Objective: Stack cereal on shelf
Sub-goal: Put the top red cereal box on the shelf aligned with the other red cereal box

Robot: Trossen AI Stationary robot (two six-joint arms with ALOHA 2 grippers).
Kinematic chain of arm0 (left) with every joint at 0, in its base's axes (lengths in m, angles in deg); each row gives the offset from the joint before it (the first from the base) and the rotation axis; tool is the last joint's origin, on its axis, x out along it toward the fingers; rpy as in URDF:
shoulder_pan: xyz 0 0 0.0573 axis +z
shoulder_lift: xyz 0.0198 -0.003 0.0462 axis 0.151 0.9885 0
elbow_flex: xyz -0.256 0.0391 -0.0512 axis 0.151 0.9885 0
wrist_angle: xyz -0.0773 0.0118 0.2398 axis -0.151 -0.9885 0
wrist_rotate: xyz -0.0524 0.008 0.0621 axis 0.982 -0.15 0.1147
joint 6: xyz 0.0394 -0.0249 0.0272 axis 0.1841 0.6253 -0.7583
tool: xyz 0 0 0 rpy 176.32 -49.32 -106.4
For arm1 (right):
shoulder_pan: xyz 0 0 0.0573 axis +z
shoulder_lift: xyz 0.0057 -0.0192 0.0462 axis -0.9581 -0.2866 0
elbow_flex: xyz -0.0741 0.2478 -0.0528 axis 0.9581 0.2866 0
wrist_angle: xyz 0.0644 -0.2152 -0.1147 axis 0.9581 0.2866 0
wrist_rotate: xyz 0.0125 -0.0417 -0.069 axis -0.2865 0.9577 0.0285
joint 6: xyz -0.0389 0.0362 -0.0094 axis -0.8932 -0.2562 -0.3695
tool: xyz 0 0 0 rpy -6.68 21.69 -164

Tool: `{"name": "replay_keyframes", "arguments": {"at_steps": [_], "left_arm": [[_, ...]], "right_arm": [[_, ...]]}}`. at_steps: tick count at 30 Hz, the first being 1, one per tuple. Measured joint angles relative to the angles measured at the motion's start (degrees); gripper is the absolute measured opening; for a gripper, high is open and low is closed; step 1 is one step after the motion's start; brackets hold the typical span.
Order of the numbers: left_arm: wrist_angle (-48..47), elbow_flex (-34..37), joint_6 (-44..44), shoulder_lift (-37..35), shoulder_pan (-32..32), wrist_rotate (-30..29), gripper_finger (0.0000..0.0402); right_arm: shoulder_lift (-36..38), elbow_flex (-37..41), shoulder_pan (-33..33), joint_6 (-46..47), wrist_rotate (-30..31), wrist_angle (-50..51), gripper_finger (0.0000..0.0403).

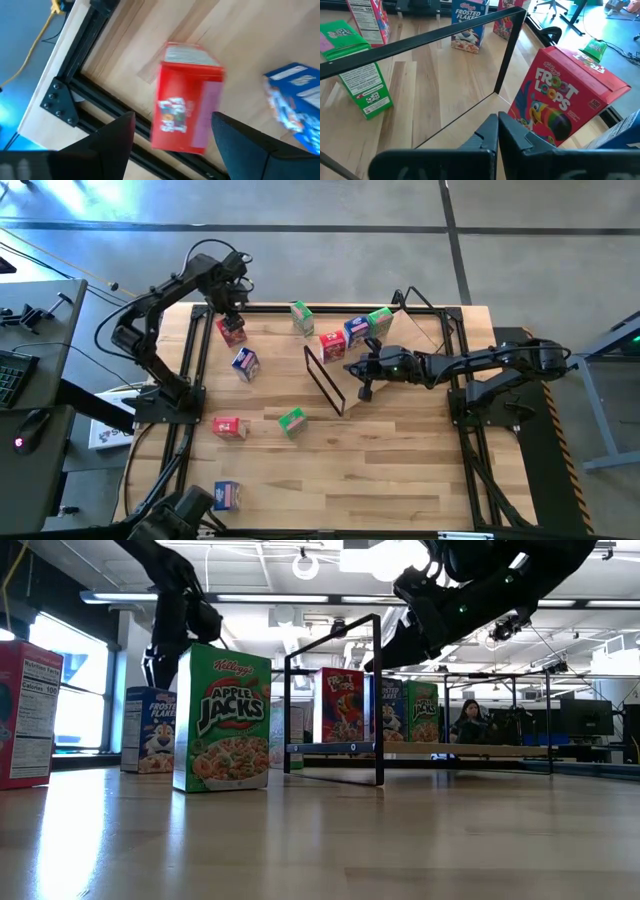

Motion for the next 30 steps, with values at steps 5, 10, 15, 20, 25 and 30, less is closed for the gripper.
{"name": "replay_keyframes", "arguments": {"at_steps": [5, 10, 15, 20, 25, 30], "left_arm": [[0.0, 0.0, 0.74, -1.03, 0.0, 2.22, 0.0253], [0.83, 0.0, 1.17, -0.13, 1.18, 1.97, 0.0253], [1.14, 0.31, 1.29, 0.12, 2.38, 1.87, 0.0253], [2.01, 3.02, 0.62, -0.03, 2.18, 2.94, 0.0253], [4.29, 4.33, -0.32, -0.07, 1.64, 1.89, 0.0253], [4.64, 4.18, -1.22, -0.35, 1.66, 0.8, 0.0253]], "right_arm": [[0.0, 0.0, 0.0, 0.0, 0.02, -0.02, 0.0], [0.0, 0.0, 0.0, 0.13, 0.02, -0.11, 0.0], [0.0, 0.0, 0.0, 0.15, 0.04, -0.37, 0.0], [0.0, 0.0, 0.0, 0.15, -0.21, -0.35, 0.0], [0.0, 0.0, 0.0, 0.15, -0.59, -0.33, 0.0], [0.0, 0.0, 0.0, 0.17, -0.59, -0.44, 0.0]]}}
